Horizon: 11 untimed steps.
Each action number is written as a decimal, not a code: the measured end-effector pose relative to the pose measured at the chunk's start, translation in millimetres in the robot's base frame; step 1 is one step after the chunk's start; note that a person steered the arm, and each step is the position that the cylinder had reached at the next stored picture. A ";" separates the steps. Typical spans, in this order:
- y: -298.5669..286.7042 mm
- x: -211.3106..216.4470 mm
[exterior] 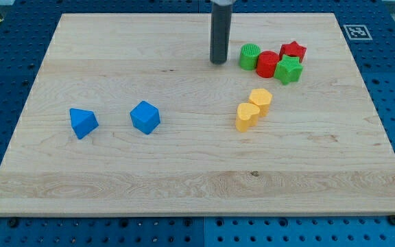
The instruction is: Move the green circle above the yellow hexagon
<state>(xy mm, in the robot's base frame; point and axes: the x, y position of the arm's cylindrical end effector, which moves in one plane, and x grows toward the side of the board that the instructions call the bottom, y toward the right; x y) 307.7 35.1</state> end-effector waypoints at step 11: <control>19.7 58.7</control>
